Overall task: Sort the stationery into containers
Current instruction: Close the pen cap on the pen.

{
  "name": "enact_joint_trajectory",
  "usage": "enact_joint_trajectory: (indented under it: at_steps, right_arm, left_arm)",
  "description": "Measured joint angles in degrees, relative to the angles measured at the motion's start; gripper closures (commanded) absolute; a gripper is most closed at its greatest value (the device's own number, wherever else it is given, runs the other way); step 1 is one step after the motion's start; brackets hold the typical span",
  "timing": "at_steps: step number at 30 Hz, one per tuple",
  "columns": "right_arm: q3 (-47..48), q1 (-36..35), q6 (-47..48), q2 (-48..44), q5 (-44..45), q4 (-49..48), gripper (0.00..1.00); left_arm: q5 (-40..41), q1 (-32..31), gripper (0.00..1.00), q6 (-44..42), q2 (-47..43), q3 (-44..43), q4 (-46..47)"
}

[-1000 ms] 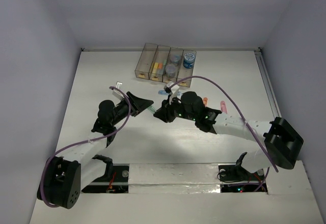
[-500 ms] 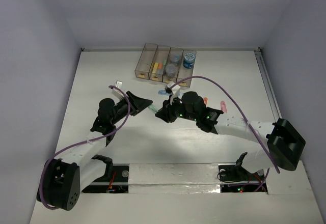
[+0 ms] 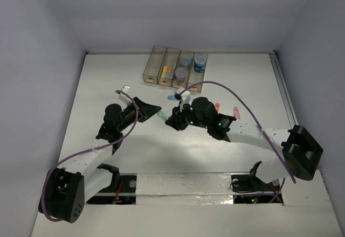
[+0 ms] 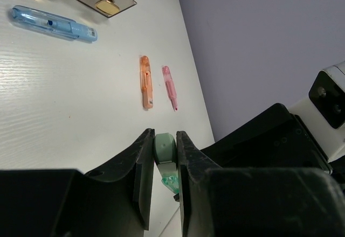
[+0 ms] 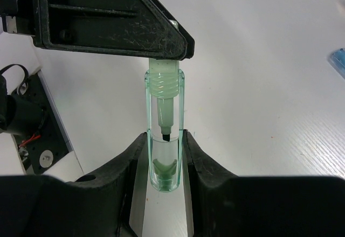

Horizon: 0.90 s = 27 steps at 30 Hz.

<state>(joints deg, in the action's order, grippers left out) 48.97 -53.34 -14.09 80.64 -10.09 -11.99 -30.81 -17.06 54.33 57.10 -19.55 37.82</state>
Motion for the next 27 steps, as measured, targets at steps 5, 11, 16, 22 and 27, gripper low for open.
enact_joint_trajectory:
  at_steps: [5,11,16,22,27]
  right_arm:
    - [0.07,0.00,0.00,0.09,0.04,0.02,1.00]
    - [0.07,-0.02,-0.70,0.11,0.31,-0.92,1.00]
    - [0.09,-0.35,-1.79,0.94,1.01,-2.34,1.00]
    - [1.05,-1.16,-2.23,1.60,3.06,-2.58,1.00]
    - [1.53,-1.25,-2.21,1.84,3.85,-2.23,1.00]
  left_arm:
    - [-0.04,0.00,1.00,0.00,0.02,0.00,0.07]
    - [-0.33,0.07,1.00,1.73,0.50,0.31,2.23]
    - [-0.28,0.22,1.00,4.15,1.66,1.79,6.08]
    - [-0.42,0.20,1.00,4.83,2.10,1.97,6.78]
    - [0.09,0.15,1.00,4.74,1.97,1.97,6.91]
